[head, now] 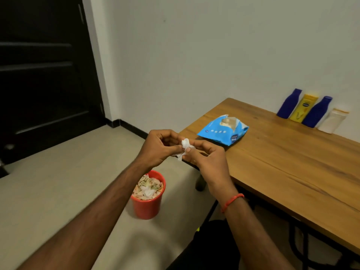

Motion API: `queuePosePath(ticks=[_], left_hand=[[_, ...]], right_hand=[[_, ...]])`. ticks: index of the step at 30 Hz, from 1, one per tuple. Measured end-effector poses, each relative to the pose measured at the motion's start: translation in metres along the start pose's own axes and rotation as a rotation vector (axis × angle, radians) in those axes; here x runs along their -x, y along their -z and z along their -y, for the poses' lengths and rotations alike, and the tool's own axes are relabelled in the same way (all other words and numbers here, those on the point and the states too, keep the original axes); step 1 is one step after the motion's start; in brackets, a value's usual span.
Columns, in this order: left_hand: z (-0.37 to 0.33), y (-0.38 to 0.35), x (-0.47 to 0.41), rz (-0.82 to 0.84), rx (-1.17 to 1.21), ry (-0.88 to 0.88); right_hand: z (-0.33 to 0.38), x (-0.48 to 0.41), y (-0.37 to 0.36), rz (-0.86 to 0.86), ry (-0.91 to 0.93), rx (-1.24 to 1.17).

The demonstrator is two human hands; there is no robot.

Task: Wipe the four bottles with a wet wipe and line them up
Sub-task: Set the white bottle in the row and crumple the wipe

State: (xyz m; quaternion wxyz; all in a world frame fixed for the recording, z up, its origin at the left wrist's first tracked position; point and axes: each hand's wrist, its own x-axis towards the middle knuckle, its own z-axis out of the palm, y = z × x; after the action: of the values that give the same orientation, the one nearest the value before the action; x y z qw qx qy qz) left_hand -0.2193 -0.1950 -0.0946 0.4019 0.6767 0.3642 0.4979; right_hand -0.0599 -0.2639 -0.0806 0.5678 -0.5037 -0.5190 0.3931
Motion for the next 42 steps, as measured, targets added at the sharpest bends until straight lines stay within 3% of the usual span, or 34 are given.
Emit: queuePosePath(ticks=[13,20,32,42], left_hand=[[0.09,0.085,0.012,0.048,-0.158,0.237],[0.14,0.097,0.02,0.023,-0.127,0.356],[0.202,0.101,0.007,-0.202,-0.207,0.447],[0.222,0.096,-0.009,-0.298,-0.224,0.476]], right_hand=[[-0.087,-0.024,-0.087,0.073,-0.133,0.092],[-0.134,-0.039,-0.112,0.039,-0.206,0.136],[-0.205,-0.082,-0.129,0.035,-0.262,0.371],[-0.243,-0.143,-0.148,0.034,-0.339,0.35]])
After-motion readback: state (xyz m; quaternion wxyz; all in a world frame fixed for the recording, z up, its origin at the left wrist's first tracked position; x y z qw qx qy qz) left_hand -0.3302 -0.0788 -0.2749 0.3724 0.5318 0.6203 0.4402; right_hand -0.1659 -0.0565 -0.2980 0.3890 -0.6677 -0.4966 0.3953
